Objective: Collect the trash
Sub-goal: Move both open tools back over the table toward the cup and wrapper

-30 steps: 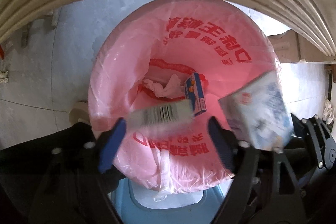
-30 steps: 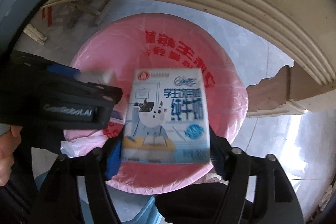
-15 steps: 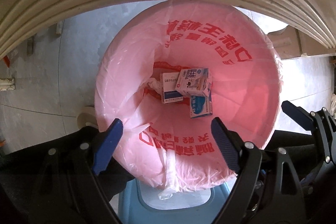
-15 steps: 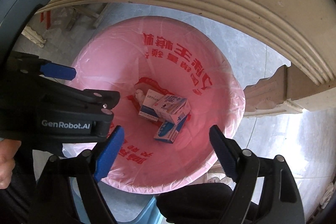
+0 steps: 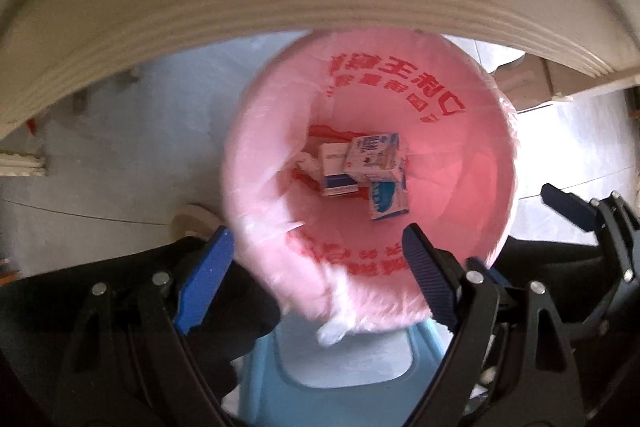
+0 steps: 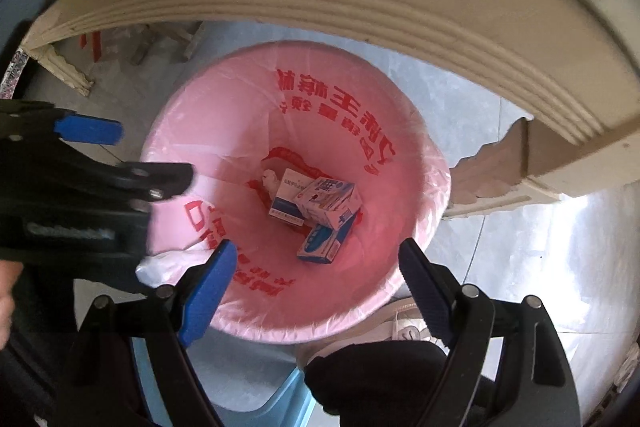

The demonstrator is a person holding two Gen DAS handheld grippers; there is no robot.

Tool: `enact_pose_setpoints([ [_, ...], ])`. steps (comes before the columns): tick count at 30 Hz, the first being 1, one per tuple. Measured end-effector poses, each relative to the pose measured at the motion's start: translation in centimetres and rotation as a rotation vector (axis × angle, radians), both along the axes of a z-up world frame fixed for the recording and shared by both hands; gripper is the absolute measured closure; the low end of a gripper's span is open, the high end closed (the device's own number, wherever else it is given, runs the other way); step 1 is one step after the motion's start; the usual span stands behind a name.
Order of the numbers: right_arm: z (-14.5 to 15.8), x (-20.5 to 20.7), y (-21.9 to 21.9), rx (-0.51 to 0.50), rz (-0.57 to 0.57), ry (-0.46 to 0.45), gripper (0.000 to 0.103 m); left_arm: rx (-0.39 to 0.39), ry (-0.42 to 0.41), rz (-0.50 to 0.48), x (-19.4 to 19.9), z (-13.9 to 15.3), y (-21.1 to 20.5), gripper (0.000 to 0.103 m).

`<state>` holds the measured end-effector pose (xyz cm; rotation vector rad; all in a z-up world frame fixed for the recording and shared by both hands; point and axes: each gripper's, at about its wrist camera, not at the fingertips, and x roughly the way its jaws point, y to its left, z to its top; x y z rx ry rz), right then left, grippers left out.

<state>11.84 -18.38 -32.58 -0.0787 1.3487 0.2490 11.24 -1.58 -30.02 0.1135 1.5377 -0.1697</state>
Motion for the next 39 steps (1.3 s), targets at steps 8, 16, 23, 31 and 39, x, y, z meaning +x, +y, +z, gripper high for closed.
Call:
enact_pose_setpoints([
  [8, 10.7, -3.0, -0.9, 0.1, 0.016, -0.167, 0.009, -0.09, -0.057, 0.054, -2.4, 10.4, 5.6, 0.019],
  [16, 24.9, 0.2, -2.1, 0.143, 0.095, -0.36, 0.007, -0.056, -0.208, 0.148, 2.7, 24.5, 9.8, 0.011],
  [23, 35.1, 6.8, -2.3, 0.232, 0.183, -0.423, 0.007, -0.07, -0.293, 0.16, 7.6, 33.0, 10.1, 0.011],
  [31, 40.5, 13.3, -2.3, 0.274, 0.216, -0.473, 0.007, -0.02, -0.333, 0.164, 12.2, 35.9, 9.4, 0.011],
  [39, 39.5, 18.6, -1.9, 0.264, 0.218, -0.453, 0.007, 0.017, -0.27, 0.169, 16.1, 32.5, 9.1, 0.011],
])
